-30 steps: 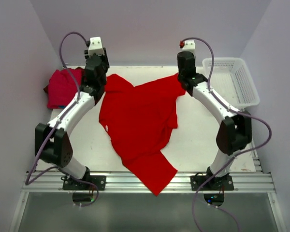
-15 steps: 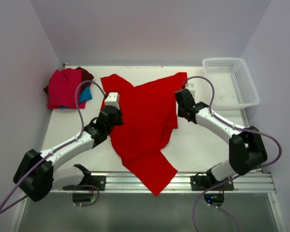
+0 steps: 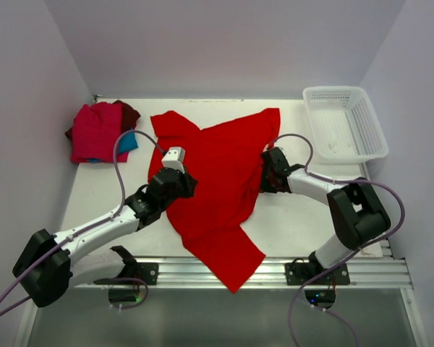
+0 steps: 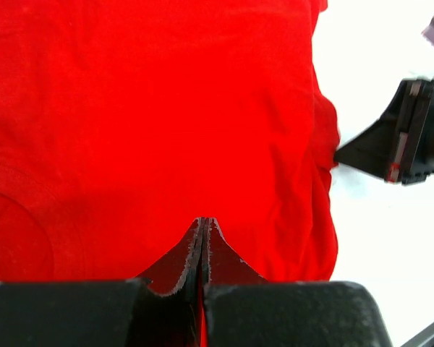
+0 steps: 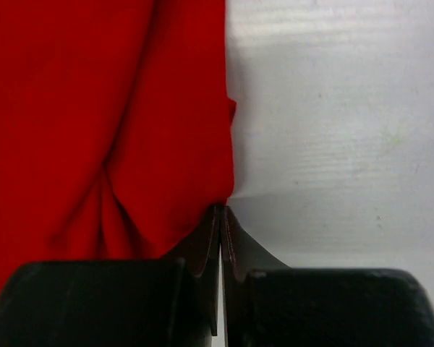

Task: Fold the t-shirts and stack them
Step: Flatten the tshirt out

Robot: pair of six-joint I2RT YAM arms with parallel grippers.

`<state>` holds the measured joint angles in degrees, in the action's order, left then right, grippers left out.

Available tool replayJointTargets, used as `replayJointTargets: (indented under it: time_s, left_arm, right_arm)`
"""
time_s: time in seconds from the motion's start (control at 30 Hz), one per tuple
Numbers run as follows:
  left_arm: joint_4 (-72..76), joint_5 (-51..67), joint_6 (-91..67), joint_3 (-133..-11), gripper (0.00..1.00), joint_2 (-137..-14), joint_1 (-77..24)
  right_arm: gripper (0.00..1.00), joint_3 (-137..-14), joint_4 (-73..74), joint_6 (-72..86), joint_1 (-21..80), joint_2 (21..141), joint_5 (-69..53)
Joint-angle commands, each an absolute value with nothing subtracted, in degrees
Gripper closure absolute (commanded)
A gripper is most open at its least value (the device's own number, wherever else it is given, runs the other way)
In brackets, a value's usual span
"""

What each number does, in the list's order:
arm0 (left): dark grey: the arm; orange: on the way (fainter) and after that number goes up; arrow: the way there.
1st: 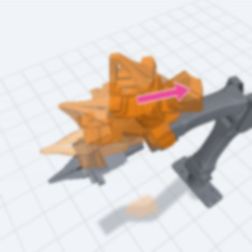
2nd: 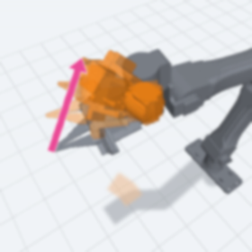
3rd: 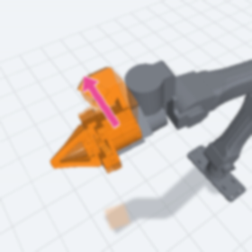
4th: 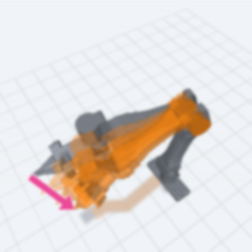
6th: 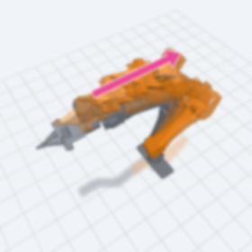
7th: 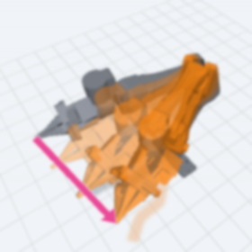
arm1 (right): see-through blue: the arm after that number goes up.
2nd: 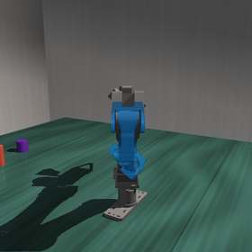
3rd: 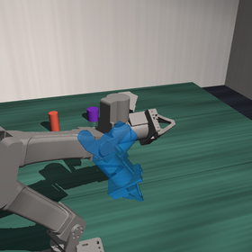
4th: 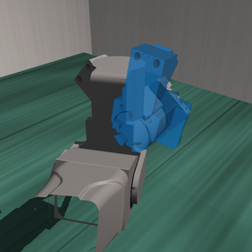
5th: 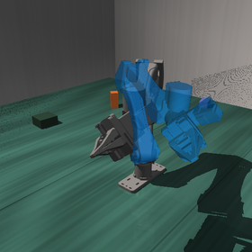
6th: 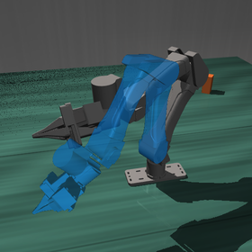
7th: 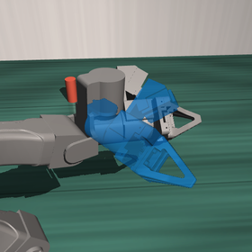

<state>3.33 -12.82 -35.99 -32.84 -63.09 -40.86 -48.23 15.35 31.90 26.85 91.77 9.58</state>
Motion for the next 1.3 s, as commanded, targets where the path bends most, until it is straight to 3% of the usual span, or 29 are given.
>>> replayJointTargets:
  time_s: [0.0, 0.3, 0.4, 0.5, 0.67, 0.97, 1.07, 1.27]
  left_arm:
    - [5.1, -14.0, -38.5, -31.6, 1.00, -62.1, -42.4]
    - [5.0, -13.7, -39.2, -29.7, 1.00, -60.4, -43.2]
    - [5.1, -13.8, -39.4, -29.3, 1.00, -60.3, -43.6]
    - [5.2, -13.8, -39.6, -29.1, 1.00, -60.5, -43.8]
    - [4.9, -14.1, -39.5, -29.1, 1.00, -60.8, -44.0]
    - [2.3, -16.2, -39.6, -28.0, 1.00, -58.2, -44.2]
    - [1.8, -16.6, -39.7, -27.5, 1.00, -57.1, -44.2]
    - [1.8, -16.3, -39.8, -27.5, 1.00, -57.1, -44.2]
  right_arm:
    - [1.00, -46.7, 8.7, 32.7, 25.3, 92.0, 3.3]
    - [1.00, -47.5, 12.1, 31.2, 25.2, 88.2, 4.2]
    - [0.67, -47.8, 14.4, 30.2, 25.2, 86.8, 5.5]
    - [0.60, -47.1, 15.8, 30.0, 25.3, 85.6, 6.4]
    - [0.60, -46.2, 14.9, 29.7, 25.3, 87.1, 5.6]
    - [0.67, -45.2, 9.5, 31.9, 25.2, 96.3, 1.3]
    - [1.00, -44.8, 10.1, 32.0, 25.3, 95.5, 3.8]
    - [1.00, -45.8, 19.2, 31.7, 26.6, 85.7, 13.3]
